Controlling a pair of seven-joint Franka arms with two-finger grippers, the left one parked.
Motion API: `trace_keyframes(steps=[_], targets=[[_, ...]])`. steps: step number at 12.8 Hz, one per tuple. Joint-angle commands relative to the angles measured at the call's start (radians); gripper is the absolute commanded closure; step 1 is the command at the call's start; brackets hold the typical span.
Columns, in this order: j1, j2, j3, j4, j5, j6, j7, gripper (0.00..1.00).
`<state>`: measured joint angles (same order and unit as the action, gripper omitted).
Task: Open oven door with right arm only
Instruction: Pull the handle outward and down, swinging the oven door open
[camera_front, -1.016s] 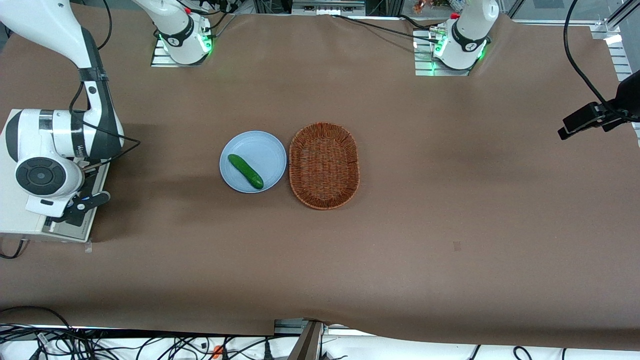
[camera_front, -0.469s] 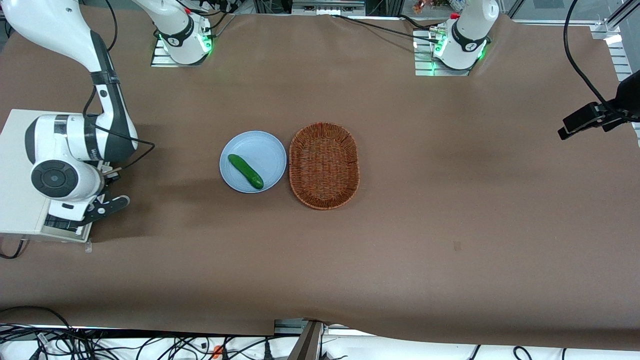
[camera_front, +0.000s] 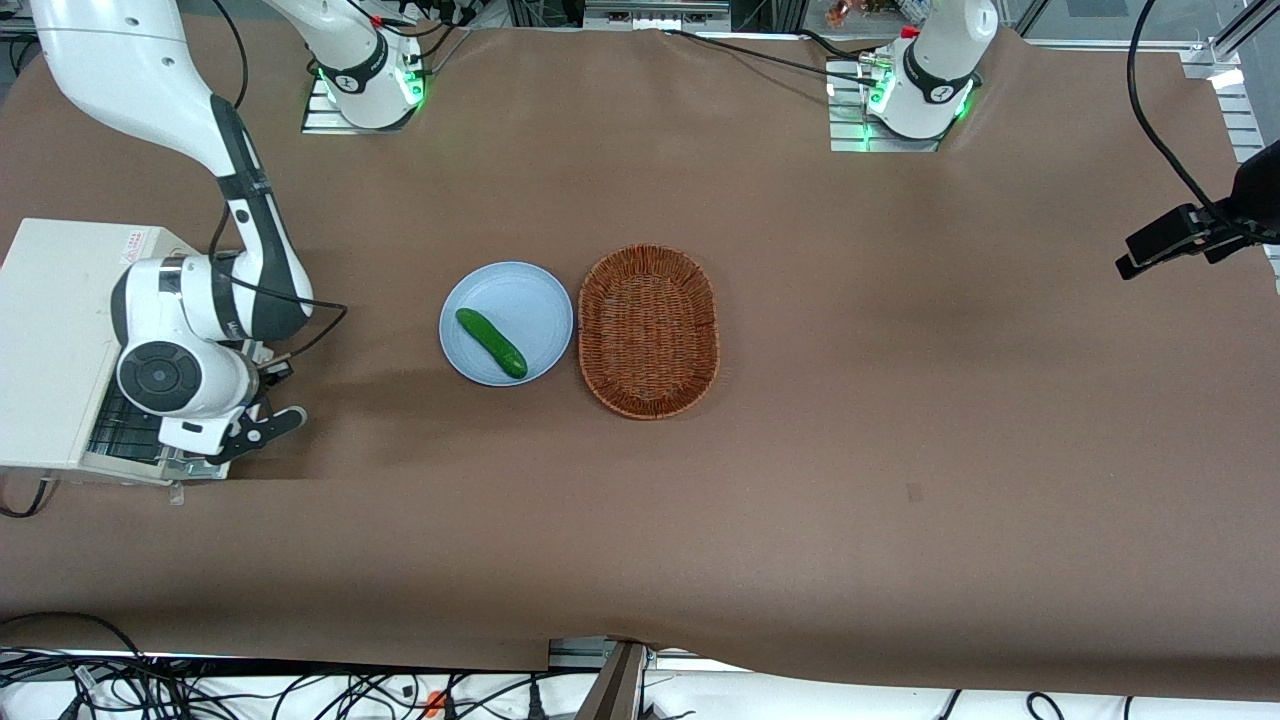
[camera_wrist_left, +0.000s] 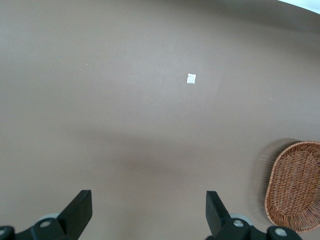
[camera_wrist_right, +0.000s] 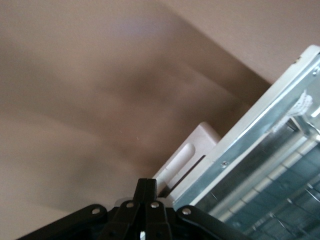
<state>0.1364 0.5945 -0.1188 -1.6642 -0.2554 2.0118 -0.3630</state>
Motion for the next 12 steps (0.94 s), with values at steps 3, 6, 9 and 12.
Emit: trace_keyframes(steps=[3, 6, 9, 12], targets=[[-0.063, 0.09, -0.056, 0.011, 0.008, 0.091, -0.03, 1.0], [-0.061, 0.102, -0.056, 0.011, 0.099, 0.09, -0.013, 1.0], [-0.057, 0.102, -0.055, 0.011, 0.21, 0.074, 0.051, 1.0], [-0.048, 0.1, -0.053, 0.012, 0.367, 0.001, 0.119, 1.0]])
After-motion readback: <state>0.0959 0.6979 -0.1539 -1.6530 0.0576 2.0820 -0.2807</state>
